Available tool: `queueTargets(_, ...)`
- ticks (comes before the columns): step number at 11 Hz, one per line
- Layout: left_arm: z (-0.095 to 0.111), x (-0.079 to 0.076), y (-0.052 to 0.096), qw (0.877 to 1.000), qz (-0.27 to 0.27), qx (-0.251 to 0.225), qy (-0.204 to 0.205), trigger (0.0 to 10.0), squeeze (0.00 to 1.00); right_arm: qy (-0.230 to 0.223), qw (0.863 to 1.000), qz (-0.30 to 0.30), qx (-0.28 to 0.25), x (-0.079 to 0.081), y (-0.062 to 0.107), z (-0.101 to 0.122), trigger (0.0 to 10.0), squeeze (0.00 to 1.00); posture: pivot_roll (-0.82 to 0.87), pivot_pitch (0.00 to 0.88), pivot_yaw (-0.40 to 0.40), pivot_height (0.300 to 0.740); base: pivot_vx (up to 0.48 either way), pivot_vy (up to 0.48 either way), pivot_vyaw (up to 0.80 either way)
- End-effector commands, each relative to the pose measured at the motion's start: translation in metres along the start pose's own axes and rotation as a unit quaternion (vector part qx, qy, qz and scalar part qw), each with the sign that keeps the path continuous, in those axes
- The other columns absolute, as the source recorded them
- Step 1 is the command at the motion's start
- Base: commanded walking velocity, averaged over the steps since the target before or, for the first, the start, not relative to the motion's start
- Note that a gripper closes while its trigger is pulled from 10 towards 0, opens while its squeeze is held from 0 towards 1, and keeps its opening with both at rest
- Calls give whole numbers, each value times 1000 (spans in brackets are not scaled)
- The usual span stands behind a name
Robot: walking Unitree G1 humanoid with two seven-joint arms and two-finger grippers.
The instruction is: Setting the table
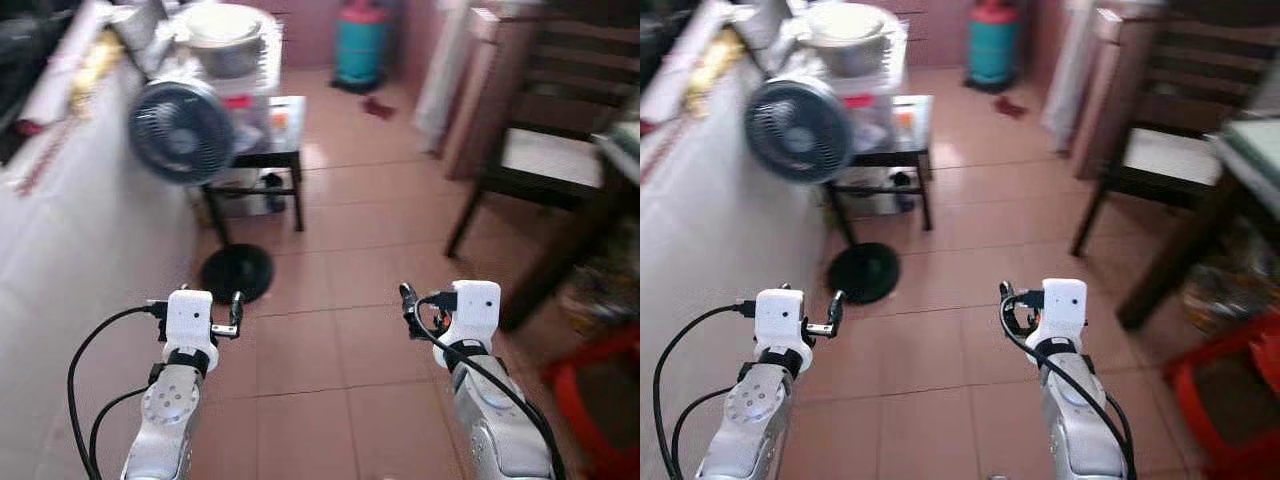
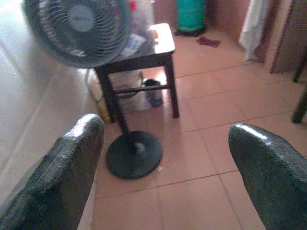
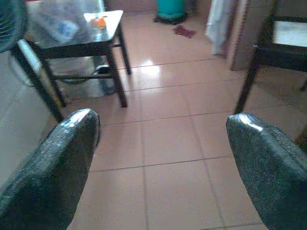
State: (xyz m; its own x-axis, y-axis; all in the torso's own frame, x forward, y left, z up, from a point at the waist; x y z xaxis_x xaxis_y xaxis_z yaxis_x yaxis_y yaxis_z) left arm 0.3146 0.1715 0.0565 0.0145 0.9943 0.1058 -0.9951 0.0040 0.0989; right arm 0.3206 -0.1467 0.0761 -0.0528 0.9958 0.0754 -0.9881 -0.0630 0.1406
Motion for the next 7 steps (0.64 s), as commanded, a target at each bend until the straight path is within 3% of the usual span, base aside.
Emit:
queueTargets(1,-1,4,-1,1000,9,2,0,10000,0,-3,1000,-2,-4,2,-2,1,10000,0,-48,82,52,740,0,0,-800)
queueTargets(4,2,7,-3,1000,13,-3,1,10000,0,-32,999,-6,-5,3,-3,-1,10000,0,-45,86,53,740,0,0,-800)
queueTargets(7,3,11,-3,1000,18,-3,-1,10000,0,-30,999,-14,-10,3,-4,-2,10000,0,-42,87,57,740,0,0,-800)
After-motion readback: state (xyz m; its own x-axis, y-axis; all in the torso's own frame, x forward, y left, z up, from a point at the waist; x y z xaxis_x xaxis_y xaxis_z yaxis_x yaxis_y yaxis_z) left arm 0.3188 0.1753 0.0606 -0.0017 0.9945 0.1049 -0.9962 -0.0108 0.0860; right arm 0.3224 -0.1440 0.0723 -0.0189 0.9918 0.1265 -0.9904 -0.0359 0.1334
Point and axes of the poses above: a point about 5 cm out from each wrist's last joint towards the gripper, its own y axis pointing back from the gripper into the wrist, its own z axis along the axis of the wrist's last joint, x = y × z, the point moved 5 cm from there along -y, pointing out of the wrist towards the gripper
